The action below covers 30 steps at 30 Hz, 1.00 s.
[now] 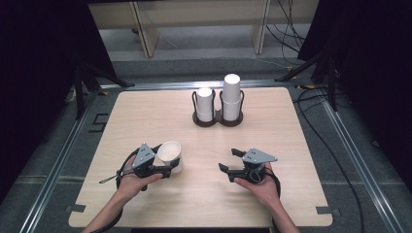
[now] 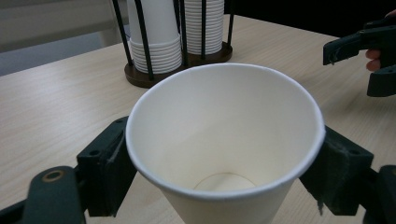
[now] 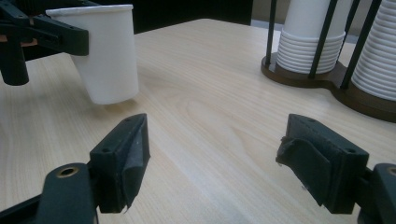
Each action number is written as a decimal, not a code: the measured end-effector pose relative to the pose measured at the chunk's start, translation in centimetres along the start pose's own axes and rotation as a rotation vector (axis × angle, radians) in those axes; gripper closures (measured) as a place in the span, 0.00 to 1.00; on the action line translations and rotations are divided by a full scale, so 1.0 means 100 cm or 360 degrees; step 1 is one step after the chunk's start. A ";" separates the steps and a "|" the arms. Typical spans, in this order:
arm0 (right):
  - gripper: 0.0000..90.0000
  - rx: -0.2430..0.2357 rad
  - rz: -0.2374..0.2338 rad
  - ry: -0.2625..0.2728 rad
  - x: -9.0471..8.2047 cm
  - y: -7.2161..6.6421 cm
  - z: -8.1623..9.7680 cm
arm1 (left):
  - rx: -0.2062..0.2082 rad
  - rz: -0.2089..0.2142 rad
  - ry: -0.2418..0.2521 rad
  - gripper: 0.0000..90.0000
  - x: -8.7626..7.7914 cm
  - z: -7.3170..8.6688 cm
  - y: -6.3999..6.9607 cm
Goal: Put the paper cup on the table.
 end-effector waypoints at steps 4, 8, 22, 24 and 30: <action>0.26 0.0062 -0.0016 -0.0034 -0.001 -0.002 0.001 | 0.0005 0.0003 -0.0010 0.21 0.000 0.001 0.001; 0.26 0.0053 -0.0034 -0.0023 0.000 -0.002 0.001 | 0.0033 0.0012 0.0007 0.21 -0.001 0.002 0.002; 0.26 -0.0004 0.0006 0.0010 0.001 0.000 0.002 | 0.0023 0.0007 -0.0019 0.21 -0.003 0.007 0.005; 0.27 -0.0004 0.0000 0.0000 0.000 0.000 0.002 | 0.0039 0.0019 0.0006 0.20 -0.001 0.008 0.005; 0.26 0.0042 -0.0018 -0.0013 0.000 -0.001 0.002 | 0.0012 0.0022 -0.0031 0.16 0.000 0.011 0.006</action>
Point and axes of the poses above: each handheld gripper's, and its own axes: x roughly forward along the jaws, z roughly out of its underside, y roughly to its right, the point moved 2 cm from there along x, roughly forward along the jaws, and after that the axes turned 2 degrees about -x, right-handed, at the moved point
